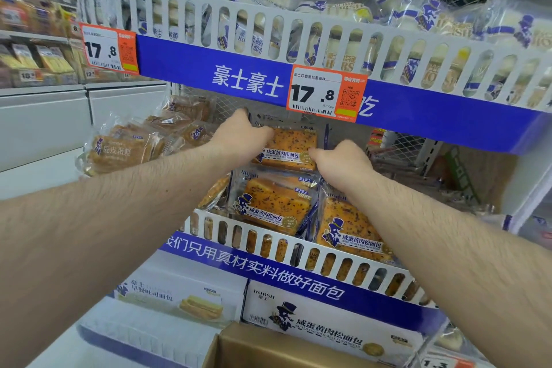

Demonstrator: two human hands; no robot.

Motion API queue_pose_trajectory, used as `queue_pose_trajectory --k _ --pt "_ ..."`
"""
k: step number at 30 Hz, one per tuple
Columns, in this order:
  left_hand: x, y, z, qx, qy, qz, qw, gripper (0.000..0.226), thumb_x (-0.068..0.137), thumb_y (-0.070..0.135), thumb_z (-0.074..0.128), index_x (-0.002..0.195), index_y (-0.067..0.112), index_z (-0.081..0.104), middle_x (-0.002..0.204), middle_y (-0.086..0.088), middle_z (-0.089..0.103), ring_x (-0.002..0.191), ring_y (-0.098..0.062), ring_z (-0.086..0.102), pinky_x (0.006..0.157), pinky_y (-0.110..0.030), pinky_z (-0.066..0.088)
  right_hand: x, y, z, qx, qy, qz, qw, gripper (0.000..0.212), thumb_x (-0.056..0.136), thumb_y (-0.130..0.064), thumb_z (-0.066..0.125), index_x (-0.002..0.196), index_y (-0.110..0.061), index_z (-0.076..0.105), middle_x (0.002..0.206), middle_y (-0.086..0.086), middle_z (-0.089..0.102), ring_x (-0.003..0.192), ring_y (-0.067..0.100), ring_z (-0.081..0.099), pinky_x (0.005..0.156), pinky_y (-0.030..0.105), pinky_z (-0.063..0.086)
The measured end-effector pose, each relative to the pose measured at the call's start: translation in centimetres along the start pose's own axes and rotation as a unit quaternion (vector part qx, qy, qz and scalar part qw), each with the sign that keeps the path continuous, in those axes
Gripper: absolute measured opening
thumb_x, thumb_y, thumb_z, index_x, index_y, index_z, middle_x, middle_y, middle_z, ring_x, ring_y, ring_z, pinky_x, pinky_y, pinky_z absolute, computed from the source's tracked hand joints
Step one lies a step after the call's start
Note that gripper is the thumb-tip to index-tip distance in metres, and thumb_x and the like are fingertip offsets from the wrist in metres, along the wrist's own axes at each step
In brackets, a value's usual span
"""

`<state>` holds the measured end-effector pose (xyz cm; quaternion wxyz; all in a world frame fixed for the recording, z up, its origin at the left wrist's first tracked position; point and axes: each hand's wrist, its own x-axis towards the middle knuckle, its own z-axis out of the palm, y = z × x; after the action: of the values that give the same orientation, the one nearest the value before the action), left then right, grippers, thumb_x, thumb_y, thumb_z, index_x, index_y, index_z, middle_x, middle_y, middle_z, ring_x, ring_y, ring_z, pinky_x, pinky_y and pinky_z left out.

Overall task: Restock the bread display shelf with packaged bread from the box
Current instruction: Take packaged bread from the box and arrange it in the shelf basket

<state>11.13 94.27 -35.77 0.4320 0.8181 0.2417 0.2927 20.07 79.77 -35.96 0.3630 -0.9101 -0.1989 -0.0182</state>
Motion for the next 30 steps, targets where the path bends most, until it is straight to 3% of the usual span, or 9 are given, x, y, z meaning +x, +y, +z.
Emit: queue_pose_trajectory --k 2,5,9,12,15,17,22,27,30 --pt "-2.2 0.4 0.5 0.058 0.055 0.058 0.995 0.046 0.086 0.036 0.061 0.129 0.026 0.049 0.127 0.002 0.06 0.116 -0.022 0.056 0.104 -0.049 0.043 -1.5 0.3 -0.2 -0.05 0.051 -0.034 0.997 0.05 0.091 -0.048 0.057 0.125 -0.012 0.052 0.124 0.009 0.061 0.117 0.034 0.056 0.102 0.051 0.045" --pt "-7.1 0.8 2.1 0.089 0.085 0.154 0.98 0.053 0.089 0.03 0.064 0.138 0.021 0.048 0.134 0.003 0.056 0.125 -0.017 0.05 0.109 -0.049 0.039 -4.6 1.3 -0.7 -0.004 0.128 -0.168 0.978 0.021 0.092 -0.035 0.059 0.107 -0.019 0.062 0.101 -0.001 0.066 0.101 0.023 0.061 0.09 0.043 0.051" --pt "-13.3 -0.3 4.4 0.056 -0.054 0.182 0.98 0.045 0.089 0.026 0.065 0.133 0.026 0.051 0.114 0.014 0.061 0.104 -0.004 0.058 0.093 -0.035 0.053 -8.5 3.9 -0.4 0.009 0.117 -0.268 0.956 0.013 0.089 -0.025 0.059 0.077 -0.023 0.064 0.072 -0.007 0.062 0.074 0.015 0.059 0.064 0.032 0.049" --pt "-16.7 -2.1 4.9 0.09 -0.139 0.139 0.976 0.039 0.087 0.026 0.065 0.124 0.029 0.053 0.099 0.017 0.061 0.089 -0.004 0.06 0.079 -0.034 0.054 -11.4 6.7 0.3 0.014 0.106 -0.308 0.945 0.015 0.081 -0.024 0.057 0.067 -0.022 0.063 0.062 -0.009 0.057 0.061 0.011 0.053 0.056 0.024 0.038" --pt "-19.4 -4.4 5.6 0.157 -0.224 0.099 0.957 0.02 0.085 0.023 0.065 0.103 0.026 0.058 0.087 0.012 0.061 0.082 -0.013 0.06 0.066 -0.027 0.049 -15.0 10.3 2.0 0.031 0.024 -0.303 0.952 0.016 0.083 -0.022 0.06 0.068 -0.026 0.06 0.062 -0.012 0.055 0.059 0.003 0.05 0.056 0.017 0.036" --pt "-21.0 -6.4 6.3 0.226 -0.299 0.077 0.924 0.017 0.086 0.023 0.063 0.103 0.024 0.059 0.087 0.01 0.061 0.084 -0.014 0.059 0.066 -0.023 0.047 -17.4 13.2 4.0 0.037 -0.05 -0.261 0.963 0.019 0.087 -0.019 0.064 0.07 -0.027 0.06 0.063 -0.016 0.054 0.063 0.0 0.052 0.057 0.017 0.037" --pt "-23.1 -11.5 8.3 0.365 -0.43 0.038 0.825 0.025 0.086 0.028 0.057 0.11 0.025 0.062 0.106 0.0 0.066 0.103 -0.023 0.061 0.086 -0.036 0.053 -22.4 20.4 11.7 0.014 -0.192 -0.026 0.981 0.025 0.084 -0.018 0.063 0.062 -0.029 0.059 0.057 -0.012 0.056 0.062 0.006 0.054 0.064 0.025 0.044" --pt "-23.5 -13.9 8.8 0.349 -0.504 -0.02 0.79 0.034 0.091 0.029 0.057 0.124 0.022 0.061 0.119 0.004 0.064 0.11 -0.016 0.058 0.096 -0.034 0.049 -27.4 27.8 22.5 -0.026 -0.411 0.2 0.889 0.012 0.09 -0.024 0.06 0.091 -0.016 0.069 0.09 0.001 0.068 0.087 0.022 0.065 0.076 0.029 0.052" --pt "-23.0 -14.5 8.9 0.316 -0.509 -0.051 0.799 0.035 0.093 0.028 0.057 0.127 0.022 0.059 0.122 0.006 0.062 0.107 -0.012 0.055 0.093 -0.025 0.046 -29.8 30.9 27.4 0.055 -0.443 0.337 0.829 0.037 0.079 -0.041 0.077 0.103 -0.016 0.064 0.11 0.006 0.07 0.103 0.024 0.065 0.091 0.036 0.053"
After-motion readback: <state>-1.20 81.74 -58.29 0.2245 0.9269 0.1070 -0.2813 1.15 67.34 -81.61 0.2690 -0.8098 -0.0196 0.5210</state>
